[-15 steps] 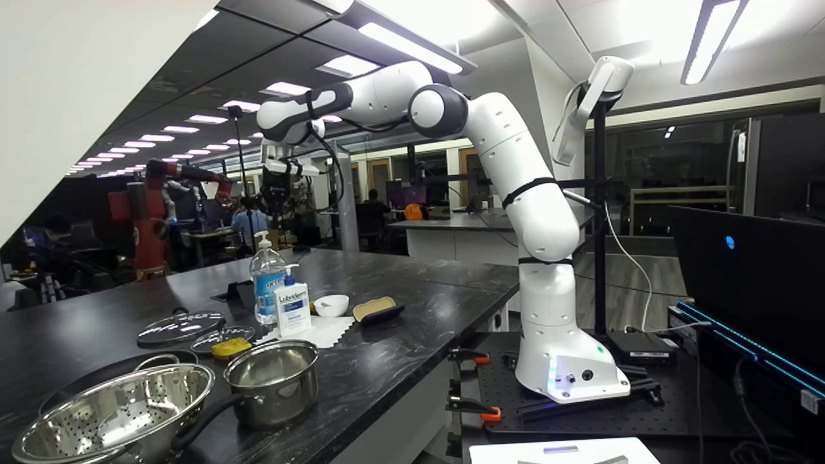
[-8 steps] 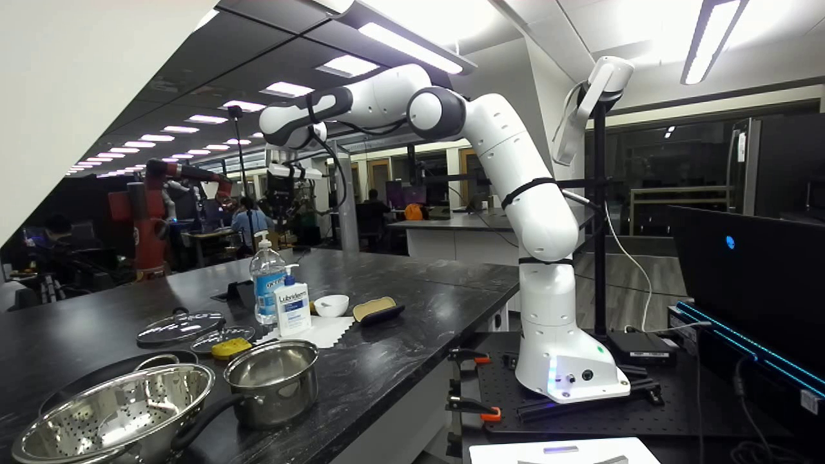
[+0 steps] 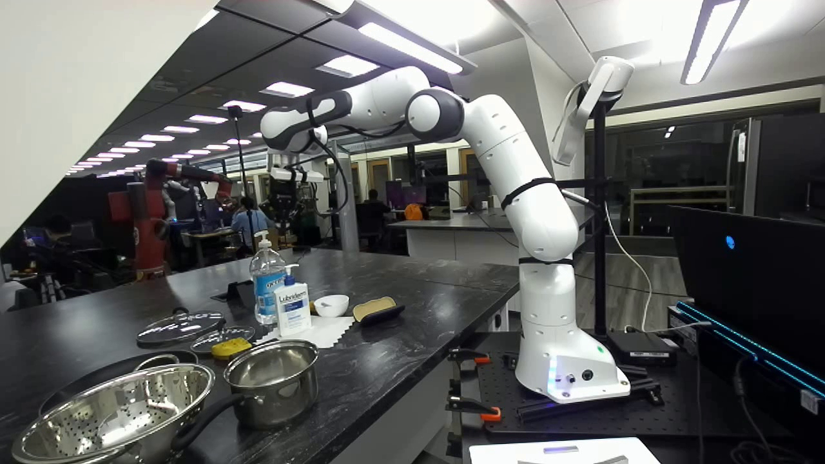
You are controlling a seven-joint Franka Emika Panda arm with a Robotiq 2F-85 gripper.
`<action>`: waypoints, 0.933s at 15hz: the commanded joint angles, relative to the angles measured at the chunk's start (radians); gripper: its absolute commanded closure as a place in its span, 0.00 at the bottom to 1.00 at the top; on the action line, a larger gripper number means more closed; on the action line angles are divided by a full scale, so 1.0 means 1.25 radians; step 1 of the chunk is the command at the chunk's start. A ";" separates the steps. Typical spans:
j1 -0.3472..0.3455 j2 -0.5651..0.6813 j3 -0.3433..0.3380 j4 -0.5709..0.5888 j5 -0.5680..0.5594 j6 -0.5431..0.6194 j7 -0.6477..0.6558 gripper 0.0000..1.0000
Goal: Push down on the small hand soap bottle
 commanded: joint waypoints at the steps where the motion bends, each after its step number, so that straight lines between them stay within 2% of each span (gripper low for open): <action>1: 0.001 -0.001 -0.009 -0.002 -0.005 -0.015 0.026 1.00; 14: 0.004 0.013 -0.017 -0.019 -0.034 -0.014 0.022 1.00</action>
